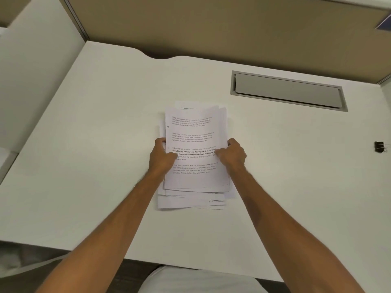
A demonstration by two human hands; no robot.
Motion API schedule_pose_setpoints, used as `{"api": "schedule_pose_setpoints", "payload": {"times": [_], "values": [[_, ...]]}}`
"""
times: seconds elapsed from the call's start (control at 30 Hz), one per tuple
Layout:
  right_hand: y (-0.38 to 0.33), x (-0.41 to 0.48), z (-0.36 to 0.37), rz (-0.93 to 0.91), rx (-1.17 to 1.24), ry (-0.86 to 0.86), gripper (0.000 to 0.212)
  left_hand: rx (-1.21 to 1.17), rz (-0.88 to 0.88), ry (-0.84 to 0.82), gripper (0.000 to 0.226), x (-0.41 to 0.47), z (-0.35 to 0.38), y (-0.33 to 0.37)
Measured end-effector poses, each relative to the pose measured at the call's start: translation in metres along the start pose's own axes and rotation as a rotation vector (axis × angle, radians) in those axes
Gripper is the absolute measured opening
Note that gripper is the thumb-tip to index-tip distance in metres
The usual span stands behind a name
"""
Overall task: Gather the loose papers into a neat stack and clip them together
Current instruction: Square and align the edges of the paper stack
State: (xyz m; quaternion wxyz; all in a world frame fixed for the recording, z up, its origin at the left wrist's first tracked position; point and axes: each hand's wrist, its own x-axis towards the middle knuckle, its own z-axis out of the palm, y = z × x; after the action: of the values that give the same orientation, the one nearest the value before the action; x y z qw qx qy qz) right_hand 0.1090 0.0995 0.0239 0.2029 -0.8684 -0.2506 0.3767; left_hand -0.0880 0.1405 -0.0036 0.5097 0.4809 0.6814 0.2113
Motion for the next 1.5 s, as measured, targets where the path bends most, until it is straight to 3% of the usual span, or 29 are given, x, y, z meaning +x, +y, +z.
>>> {"api": "schedule_pose_setpoints", "payload": {"times": [0.1, 0.23, 0.4, 0.53, 0.7, 0.93, 1.13, 1.33, 1.5], "values": [[-0.001, 0.002, -0.001, 0.002, 0.031, 0.009, 0.036, -0.072, -0.039, -0.089, 0.092, 0.006, 0.000, 0.005], [-0.002, 0.006, -0.003, 0.024, 0.076, 0.022, 0.039, 0.020, -0.033, -0.110, 0.071, 0.016, 0.000, 0.011], [-0.003, 0.008, -0.001, 0.040, 0.119, 0.034, 0.033, 0.086, -0.083, -0.045, 0.067, 0.026, 0.004, 0.020], [-0.004, 0.014, 0.002, 0.081, 0.138, 0.067, 0.049, 0.056, -0.151, 0.026, 0.033, 0.033, 0.005, 0.026], [-0.001, 0.025, -0.001, 0.132, 0.220, 0.057, 0.031, -0.132, -0.290, -0.013, 0.060, 0.046, -0.010, 0.033], [0.001, 0.038, -0.006, 0.190, 0.298, -0.005, 0.035, -0.241, -0.407, -0.123, 0.050, 0.049, -0.017, 0.030], [0.004, 0.046, -0.008, 0.216, 0.275, -0.088, 0.041, -0.151, -0.256, -0.028, 0.027, 0.044, -0.008, 0.025], [0.007, 0.047, -0.007, 0.155, 0.263, -0.103, 0.021, -0.205, -0.254, -0.164, 0.029, 0.040, -0.013, 0.018], [0.011, 0.037, -0.012, 0.074, 0.435, -0.322, 0.017, -0.194, -0.163, -0.143, 0.026, 0.034, -0.007, 0.021]]}}
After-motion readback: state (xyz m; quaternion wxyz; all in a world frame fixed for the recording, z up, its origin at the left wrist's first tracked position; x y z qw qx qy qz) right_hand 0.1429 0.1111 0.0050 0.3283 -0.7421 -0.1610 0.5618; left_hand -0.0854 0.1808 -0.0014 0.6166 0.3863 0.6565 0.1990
